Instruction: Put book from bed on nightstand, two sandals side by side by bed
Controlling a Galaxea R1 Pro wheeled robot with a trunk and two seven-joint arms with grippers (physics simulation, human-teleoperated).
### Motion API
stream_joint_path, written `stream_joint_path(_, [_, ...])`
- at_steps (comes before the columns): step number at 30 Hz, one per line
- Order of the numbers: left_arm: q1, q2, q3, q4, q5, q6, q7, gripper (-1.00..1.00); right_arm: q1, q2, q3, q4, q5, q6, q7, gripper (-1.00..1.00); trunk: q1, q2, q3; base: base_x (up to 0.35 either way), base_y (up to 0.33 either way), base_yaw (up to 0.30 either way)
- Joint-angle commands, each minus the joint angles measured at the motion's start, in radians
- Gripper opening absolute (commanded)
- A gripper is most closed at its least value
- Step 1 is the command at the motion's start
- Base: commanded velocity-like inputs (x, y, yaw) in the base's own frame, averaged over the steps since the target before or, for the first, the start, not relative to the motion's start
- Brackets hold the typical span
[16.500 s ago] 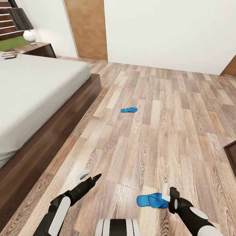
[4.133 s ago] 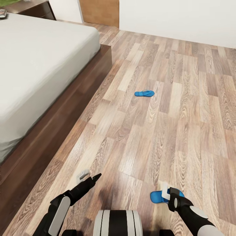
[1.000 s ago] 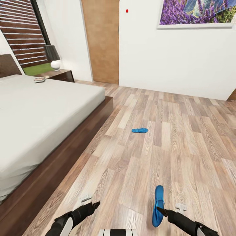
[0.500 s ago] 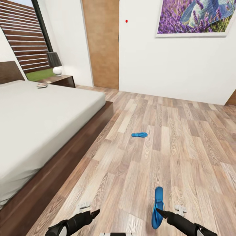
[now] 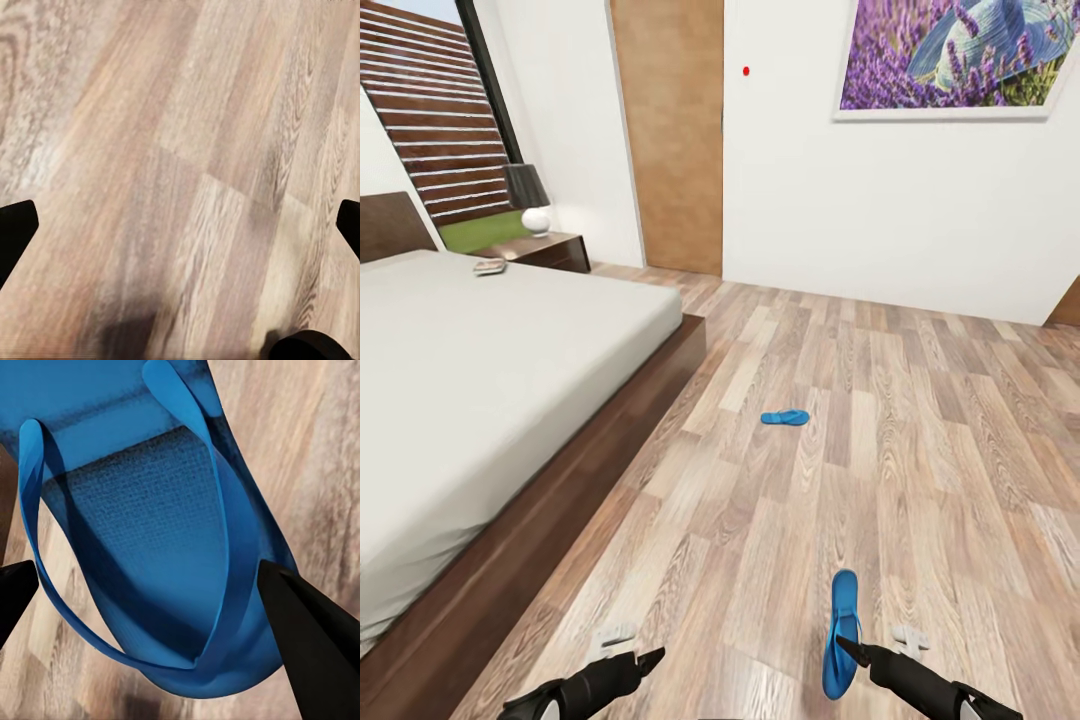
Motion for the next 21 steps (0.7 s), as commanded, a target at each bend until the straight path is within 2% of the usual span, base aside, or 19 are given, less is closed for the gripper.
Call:
stream_joint_path(1, [0.0, 0.0, 0.002, 0.0, 0.009, 0.009, -0.003, 1.0, 0.0, 0.0, -0.008, -0.001, 0.01, 0.003, 0.004, -1.0, -0.004, 0.007, 0.002, 0.0, 0.0, 0.0])
stream_joint_path(21, [0.0, 0.0, 0.003, 0.002, 0.009, 0.006, -0.004, 1.0, 0.0, 0.0, -0.008, -0.001, 0.01, 0.003, 0.001, -1.0, -0.081, 0.147, 0.065, 0.0, 0.0, 0.0])
